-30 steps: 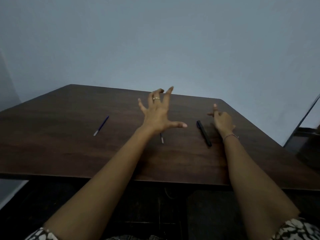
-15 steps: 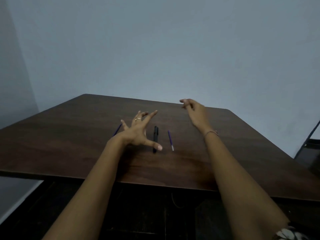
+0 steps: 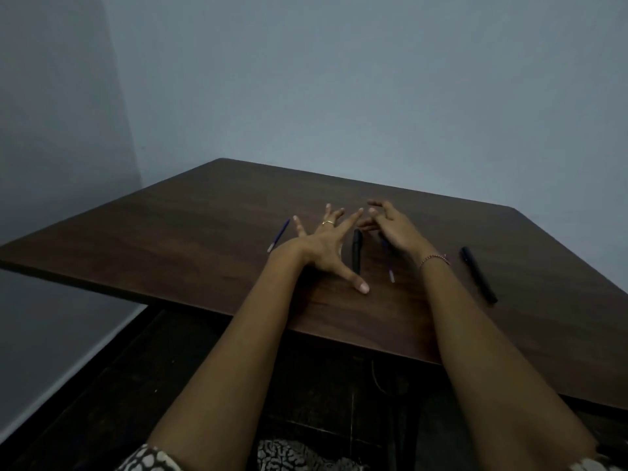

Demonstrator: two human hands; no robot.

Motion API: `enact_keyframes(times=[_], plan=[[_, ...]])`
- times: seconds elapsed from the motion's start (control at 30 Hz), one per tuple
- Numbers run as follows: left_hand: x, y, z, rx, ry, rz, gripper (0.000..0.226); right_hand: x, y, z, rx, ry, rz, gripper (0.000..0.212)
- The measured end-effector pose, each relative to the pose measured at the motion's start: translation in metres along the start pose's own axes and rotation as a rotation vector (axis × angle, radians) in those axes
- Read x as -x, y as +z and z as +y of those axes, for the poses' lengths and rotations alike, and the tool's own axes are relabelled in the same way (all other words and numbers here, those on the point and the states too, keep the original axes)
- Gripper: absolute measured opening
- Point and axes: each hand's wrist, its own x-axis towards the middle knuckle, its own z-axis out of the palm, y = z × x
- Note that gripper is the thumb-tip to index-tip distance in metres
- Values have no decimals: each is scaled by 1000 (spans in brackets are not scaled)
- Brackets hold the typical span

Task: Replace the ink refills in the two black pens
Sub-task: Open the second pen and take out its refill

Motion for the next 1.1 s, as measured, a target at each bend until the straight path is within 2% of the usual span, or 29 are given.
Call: enact_keyframes(times=[0.37, 0.67, 0.77, 0.97, 1.1], plan=[[-3, 4, -5, 20, -15, 15, 132, 10, -1, -8, 153, 11, -7, 34], [-3, 2, -3, -7, -16, 112, 131, 16, -2, -13, 145, -23, -4, 33], [-3, 2, -1, -38, -16, 168, 132, 17, -3, -14, 183, -79, 55, 33], [-4, 1, 2, -126, 10, 324, 135, 20, -8, -18, -131, -128, 206, 56], [-7, 2, 7, -140, 32, 369, 137, 19, -13, -20, -382, -130, 292, 61]])
